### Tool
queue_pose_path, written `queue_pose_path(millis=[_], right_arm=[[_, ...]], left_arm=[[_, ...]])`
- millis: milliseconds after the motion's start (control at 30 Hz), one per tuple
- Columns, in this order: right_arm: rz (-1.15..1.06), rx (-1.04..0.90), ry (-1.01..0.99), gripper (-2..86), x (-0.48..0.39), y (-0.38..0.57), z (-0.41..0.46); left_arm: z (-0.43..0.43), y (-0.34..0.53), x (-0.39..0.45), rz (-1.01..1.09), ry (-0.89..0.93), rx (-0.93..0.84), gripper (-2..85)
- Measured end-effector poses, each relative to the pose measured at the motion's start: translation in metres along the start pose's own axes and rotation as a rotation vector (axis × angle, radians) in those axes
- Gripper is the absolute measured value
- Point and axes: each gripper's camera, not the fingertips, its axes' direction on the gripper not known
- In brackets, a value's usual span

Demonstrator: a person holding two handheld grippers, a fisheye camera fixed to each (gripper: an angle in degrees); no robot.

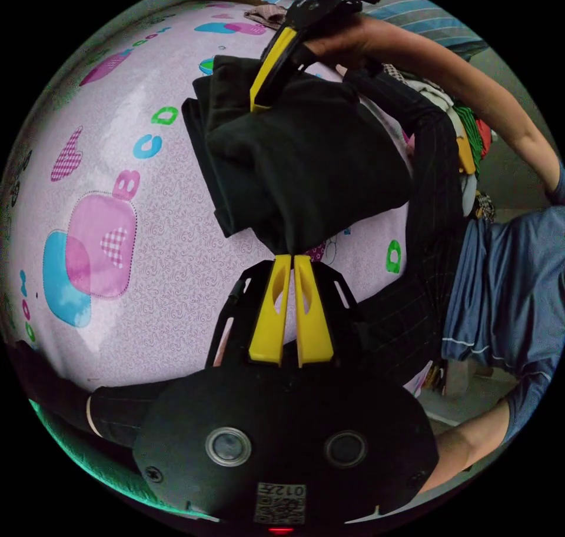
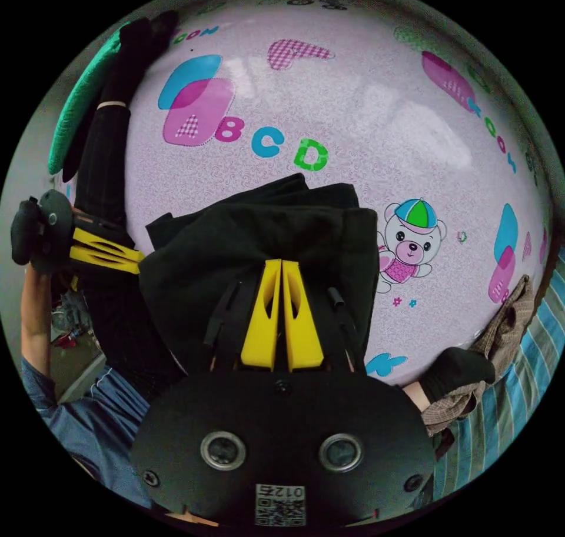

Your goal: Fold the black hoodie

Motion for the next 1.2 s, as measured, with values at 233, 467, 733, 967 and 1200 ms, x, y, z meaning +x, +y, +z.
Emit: queue_pose_path(millis=[233, 467, 733, 967, 1200], right_arm=[[-0.16, 0.199, -0.021, 2.4, -0.055, 0.055, -0.053], [-0.32, 0.043, 0.092, 4.7, -0.113, 0.035, -0.014], [-0.248, 0.01, 0.01, 3.6, -0.097, 0.029, 0.002], [-0.127, 0.157, -0.263, 0.1, -0.05, 0.066, -0.02], [-0.091, 0.193, -0.025, -0.8, -0.026, 0.078, -0.03]], left_arm=[[-0.001, 0.0, -0.014, -0.024, 0.048, 0.012, -0.1], [-0.002, 0.0, -0.023, -0.038, 0.064, 0.009, -0.1], [-0.001, 0.0, -0.04, -0.029, 0.128, -0.012, -0.1], [-0.012, 0.004, -0.034, -0.056, 0.124, 0.029, -0.1], [-0.02, -0.004, -0.027, -0.035, 0.11, -0.015, -0.1]])
